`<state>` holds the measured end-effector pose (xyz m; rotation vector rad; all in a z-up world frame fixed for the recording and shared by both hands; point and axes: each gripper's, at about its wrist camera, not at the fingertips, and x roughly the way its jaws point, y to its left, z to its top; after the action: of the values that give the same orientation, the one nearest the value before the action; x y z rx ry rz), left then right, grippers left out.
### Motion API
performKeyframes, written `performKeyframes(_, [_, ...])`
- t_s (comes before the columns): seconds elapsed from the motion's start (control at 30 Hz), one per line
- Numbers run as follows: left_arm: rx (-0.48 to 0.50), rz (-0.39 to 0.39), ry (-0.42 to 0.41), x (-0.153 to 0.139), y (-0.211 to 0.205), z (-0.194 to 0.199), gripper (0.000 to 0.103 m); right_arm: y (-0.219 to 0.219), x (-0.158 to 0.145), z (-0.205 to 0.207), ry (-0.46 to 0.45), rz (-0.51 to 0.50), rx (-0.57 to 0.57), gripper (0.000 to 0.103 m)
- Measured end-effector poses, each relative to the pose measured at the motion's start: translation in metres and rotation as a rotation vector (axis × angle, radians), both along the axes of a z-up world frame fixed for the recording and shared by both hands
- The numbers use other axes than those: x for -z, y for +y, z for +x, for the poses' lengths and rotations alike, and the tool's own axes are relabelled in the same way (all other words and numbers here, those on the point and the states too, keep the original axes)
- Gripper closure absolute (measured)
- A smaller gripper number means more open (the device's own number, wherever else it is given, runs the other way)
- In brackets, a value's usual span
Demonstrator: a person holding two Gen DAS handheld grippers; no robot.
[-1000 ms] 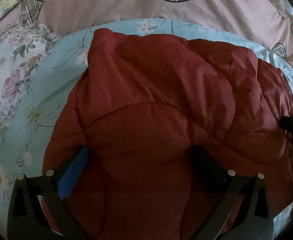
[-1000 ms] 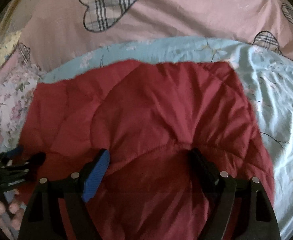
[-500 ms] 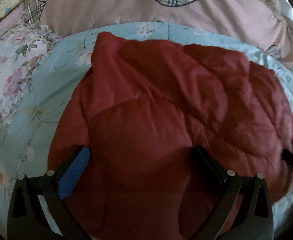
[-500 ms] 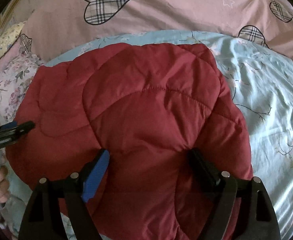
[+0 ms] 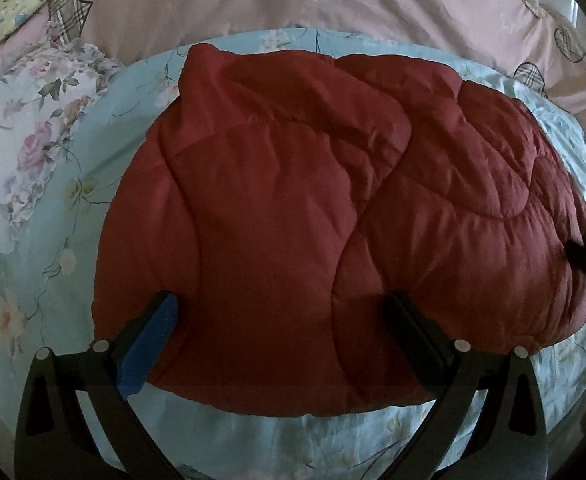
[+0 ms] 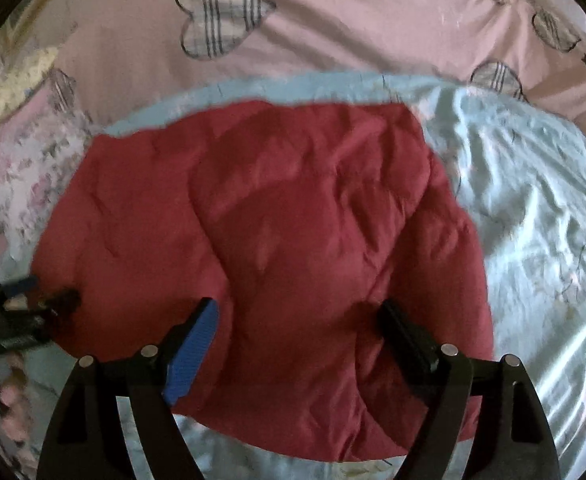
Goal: Fold large clothes
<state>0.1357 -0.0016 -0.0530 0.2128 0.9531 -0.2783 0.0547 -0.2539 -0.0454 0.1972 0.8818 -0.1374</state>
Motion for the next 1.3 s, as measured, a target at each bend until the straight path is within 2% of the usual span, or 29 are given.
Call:
performKeyframes(0.1, [0.004,-0.002,0.003,0.004,-0.001,0.003,0.000,-0.005,0.014,0.002,-0.004,0.011,0.002,0.018])
performKeyframes(0.37, [0.001,0.006,-0.007,0.010,-0.003,0.002,0.000,-0.005,0.017,0.004,-0.009,-0.001,0.007,0.015])
performKeyframes(0.47, [0.000,0.008,-0.008,0.011,-0.004,0.002,0.000,-0.005,0.006,0.000,-0.024,0.006,0.019,0.019])
performKeyframes(0.6, [0.000,0.007,-0.011,0.012,-0.004,0.002,0.000,0.001,-0.012,-0.008,-0.087,0.000,0.004,0.019])
performKeyframes(0.73, [0.000,0.004,-0.009,0.012,-0.004,0.002,0.000,0.006,0.010,0.010,-0.006,-0.026,-0.021,0.016])
performKeyframes(0.83, [0.004,0.007,-0.010,0.012,-0.004,0.002,0.000,0.004,0.021,0.013,-0.030,-0.052,-0.016,0.010])
performKeyframes(1.3, [0.001,0.020,-0.007,0.013,-0.009,0.013,0.000,0.003,0.018,0.013,-0.025,-0.033,-0.006,0.010])
